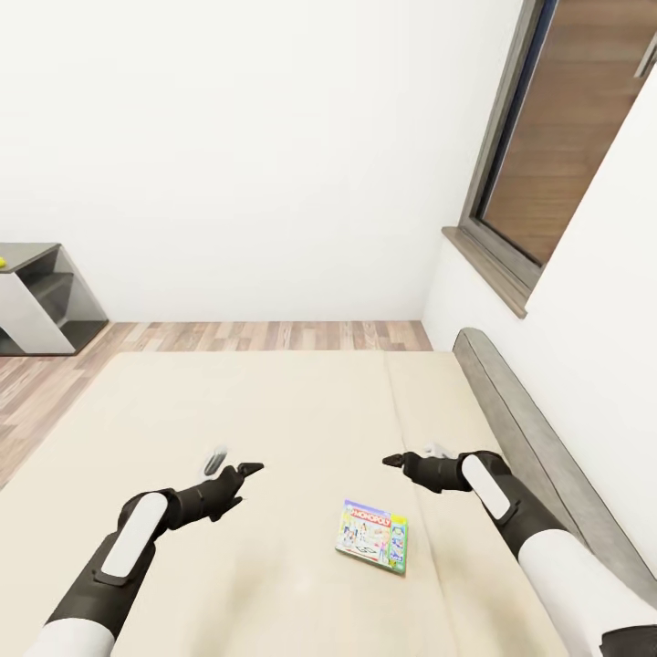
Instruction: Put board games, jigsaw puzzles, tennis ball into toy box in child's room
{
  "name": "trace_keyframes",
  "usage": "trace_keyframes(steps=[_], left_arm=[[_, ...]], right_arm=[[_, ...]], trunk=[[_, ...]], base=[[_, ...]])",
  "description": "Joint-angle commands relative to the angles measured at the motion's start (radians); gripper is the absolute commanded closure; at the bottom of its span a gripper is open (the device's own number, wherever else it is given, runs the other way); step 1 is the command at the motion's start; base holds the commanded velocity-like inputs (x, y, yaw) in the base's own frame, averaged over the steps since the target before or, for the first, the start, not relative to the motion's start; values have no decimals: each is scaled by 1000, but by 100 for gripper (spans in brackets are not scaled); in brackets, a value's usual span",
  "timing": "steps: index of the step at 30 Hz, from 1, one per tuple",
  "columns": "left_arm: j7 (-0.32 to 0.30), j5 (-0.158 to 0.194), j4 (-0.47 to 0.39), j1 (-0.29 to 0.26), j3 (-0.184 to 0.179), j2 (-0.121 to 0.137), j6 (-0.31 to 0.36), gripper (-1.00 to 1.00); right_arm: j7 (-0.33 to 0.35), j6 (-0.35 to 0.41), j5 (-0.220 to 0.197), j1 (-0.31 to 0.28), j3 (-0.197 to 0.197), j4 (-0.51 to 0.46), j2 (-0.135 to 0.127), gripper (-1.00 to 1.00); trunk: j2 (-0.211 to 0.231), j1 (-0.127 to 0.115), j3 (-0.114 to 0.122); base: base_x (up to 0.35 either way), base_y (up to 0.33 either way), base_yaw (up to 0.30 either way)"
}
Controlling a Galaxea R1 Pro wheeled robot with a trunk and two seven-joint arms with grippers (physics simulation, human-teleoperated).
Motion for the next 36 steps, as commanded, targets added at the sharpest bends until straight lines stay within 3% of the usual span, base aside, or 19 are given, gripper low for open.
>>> trace_keyframes(steps=[1,5,36], left_arm=[[9,11,-1,-1,1,6,5,-100],[9,11,-1,-1,1,28,5,-100],[9,11,-1,-1,1,29,5,-100]], right_arm=[[6,2,6,-1,3,0,-1,-100],[6,2,6,-1,3,0,-1,-100],[6,2,6,-1,3,0,-1,-100]], trunk=[[-2,1,-2],[-2,1,-2],[-2,1,-2]], base=[[0,0,0],[0,0,0],[0,0,0]])
